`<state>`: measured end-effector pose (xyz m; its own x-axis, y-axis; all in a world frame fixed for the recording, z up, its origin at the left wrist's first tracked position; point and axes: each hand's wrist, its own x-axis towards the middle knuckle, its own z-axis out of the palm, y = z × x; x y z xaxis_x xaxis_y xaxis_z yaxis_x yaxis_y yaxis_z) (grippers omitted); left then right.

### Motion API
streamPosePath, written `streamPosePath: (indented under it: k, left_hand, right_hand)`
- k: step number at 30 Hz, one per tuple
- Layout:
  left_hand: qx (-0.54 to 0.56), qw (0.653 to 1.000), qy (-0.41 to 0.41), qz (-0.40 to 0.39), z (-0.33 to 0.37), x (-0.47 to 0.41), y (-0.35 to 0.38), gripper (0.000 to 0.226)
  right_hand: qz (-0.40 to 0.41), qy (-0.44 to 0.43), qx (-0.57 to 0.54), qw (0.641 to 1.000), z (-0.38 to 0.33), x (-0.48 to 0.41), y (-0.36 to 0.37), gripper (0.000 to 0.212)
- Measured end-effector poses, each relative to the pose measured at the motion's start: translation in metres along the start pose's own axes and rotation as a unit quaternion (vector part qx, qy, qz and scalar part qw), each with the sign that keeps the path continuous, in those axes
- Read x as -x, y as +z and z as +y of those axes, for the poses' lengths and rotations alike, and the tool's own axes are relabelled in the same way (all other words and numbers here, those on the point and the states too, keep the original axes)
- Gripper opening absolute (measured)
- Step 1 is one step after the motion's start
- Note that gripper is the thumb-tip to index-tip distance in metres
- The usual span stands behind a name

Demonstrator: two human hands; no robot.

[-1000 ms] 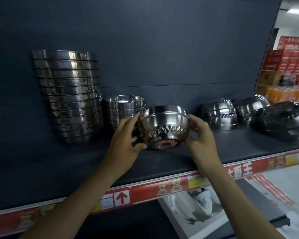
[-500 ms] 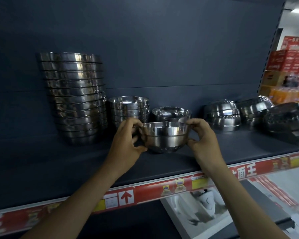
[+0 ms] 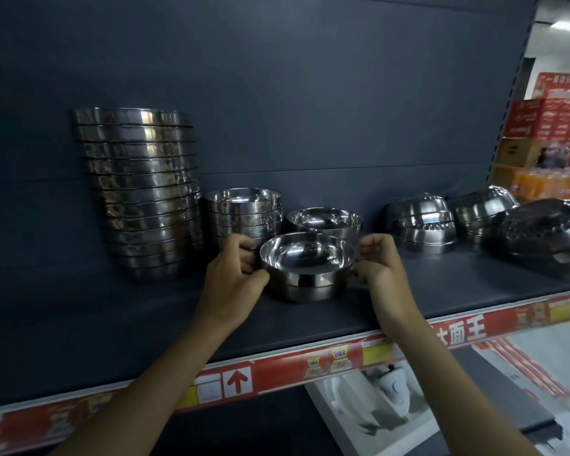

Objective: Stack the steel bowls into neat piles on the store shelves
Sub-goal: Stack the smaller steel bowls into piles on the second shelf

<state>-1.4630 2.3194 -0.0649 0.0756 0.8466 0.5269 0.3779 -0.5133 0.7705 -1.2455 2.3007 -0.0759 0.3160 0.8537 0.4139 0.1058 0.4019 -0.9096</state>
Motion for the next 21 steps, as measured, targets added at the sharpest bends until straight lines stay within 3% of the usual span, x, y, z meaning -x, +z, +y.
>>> streamPosePath:
  k: [3, 7, 10, 14, 21]
  left_hand:
    - [-0.023, 0.999, -0.018, -0.035, -0.001, 0.000, -0.001, 0.021]
    - [-0.001, 0.997, -0.031, -0.066, -0.001, 0.001, -0.001, 0.027]
    - [0.015, 0.997, -0.006, -0.074, 0.000, 0.003, -0.002, 0.031]
    - [0.031, 0.998, 0.031, -0.046, 0.008, 0.002, -0.001, 0.036]
    - [0.060, 0.989, 0.132, 0.026, 0.034, -0.011, -0.004, 0.046]
  right_hand:
    - [-0.046, -0.004, -0.010, 0.999, -0.007, 0.004, 0.003, 0.035]
    - [-0.075, -0.032, -0.014, 0.997, -0.009, 0.007, 0.002, 0.040]
    - [-0.073, -0.057, -0.045, 0.995, -0.007, 0.009, -0.002, 0.025]
    - [-0.057, -0.117, -0.061, 0.990, -0.006, 0.012, -0.003, 0.021]
    - [-0.016, -0.216, -0.132, 0.967, -0.024, 0.002, 0.016, 0.039]
